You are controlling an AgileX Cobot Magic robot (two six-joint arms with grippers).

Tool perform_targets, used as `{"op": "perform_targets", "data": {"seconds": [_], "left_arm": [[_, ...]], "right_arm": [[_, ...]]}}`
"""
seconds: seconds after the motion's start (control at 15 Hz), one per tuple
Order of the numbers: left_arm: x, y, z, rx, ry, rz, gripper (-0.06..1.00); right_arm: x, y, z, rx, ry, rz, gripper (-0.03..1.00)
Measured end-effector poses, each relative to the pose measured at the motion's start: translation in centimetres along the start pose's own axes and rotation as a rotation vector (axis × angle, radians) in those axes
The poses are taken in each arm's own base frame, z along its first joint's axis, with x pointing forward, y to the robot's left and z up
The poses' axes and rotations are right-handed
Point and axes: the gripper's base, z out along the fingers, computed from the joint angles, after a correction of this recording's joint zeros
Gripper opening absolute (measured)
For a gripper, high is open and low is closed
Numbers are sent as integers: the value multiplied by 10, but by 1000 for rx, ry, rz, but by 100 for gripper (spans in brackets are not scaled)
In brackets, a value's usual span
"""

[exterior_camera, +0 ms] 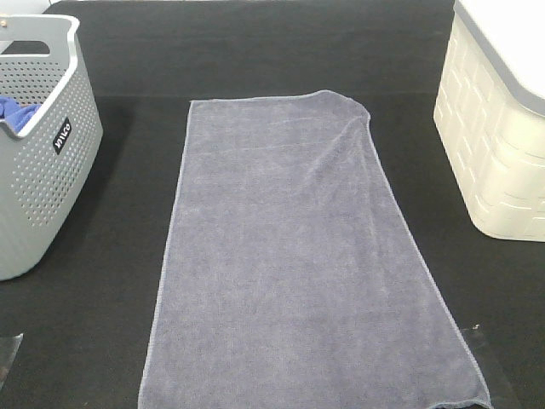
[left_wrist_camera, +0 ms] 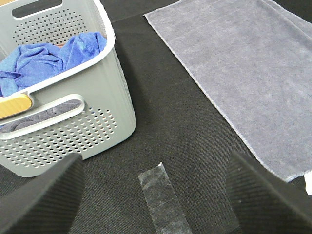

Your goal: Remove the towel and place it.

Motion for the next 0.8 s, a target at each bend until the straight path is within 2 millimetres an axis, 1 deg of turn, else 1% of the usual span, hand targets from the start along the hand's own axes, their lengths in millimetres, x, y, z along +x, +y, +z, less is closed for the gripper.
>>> {"op": "perform_targets", "data": {"seconds": [0.8], "left_arm": [[0, 0, 0, 0, 0, 1, 76]], "right_arm": [[0, 0, 0, 0, 0, 0, 79]]}}
